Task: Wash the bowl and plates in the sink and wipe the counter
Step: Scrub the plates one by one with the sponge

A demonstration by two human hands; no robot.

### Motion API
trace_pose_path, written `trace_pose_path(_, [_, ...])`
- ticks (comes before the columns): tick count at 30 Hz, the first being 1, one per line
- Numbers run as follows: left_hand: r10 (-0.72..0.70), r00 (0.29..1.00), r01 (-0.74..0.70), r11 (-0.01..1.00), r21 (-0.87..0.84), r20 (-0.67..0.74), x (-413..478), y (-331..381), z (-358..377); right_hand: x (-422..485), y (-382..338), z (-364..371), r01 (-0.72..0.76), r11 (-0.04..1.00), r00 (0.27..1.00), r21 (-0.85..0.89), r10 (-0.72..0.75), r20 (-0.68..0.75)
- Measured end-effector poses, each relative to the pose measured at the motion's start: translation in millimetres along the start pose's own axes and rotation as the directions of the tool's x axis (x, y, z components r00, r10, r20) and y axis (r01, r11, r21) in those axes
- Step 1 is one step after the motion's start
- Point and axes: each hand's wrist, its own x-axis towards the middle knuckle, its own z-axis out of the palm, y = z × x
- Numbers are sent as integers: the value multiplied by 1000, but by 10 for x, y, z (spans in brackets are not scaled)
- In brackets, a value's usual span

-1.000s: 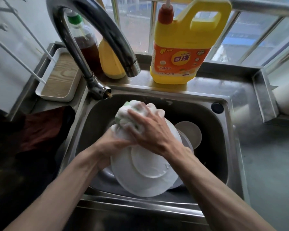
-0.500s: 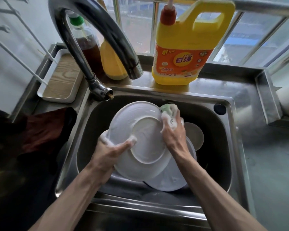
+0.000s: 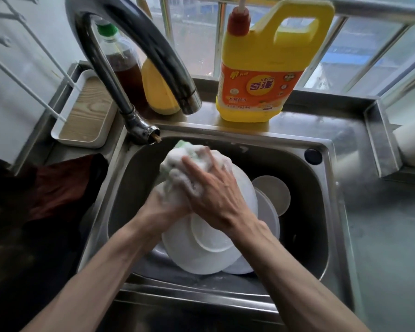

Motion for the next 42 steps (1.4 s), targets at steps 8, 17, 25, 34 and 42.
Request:
trace_pose_path(8, [14, 982, -18, 1000, -20, -187, -139, -62, -110, -87, 347, 32, -453, 815, 838, 362, 527, -140])
trace_pose_path(17, [74, 980, -84, 995, -46, -186, -173, -19, 39, 17, 106, 12, -72, 978, 994, 197, 88, -71])
trace_pose_path(25, [61, 968, -88, 991, -101, -244, -149, -3, 7, -109, 562, 32, -401, 674, 800, 620, 587, -121])
trace_pose_path(34, [-58, 998, 61, 993, 101, -41, 21, 92, -162, 24, 439, -290, -96, 978, 992, 186, 110, -68])
trace_pose_path(42, [-58, 998, 59, 997, 52, -9, 17, -3, -24, 9, 73, -127, 119, 989, 993, -83, -117, 21])
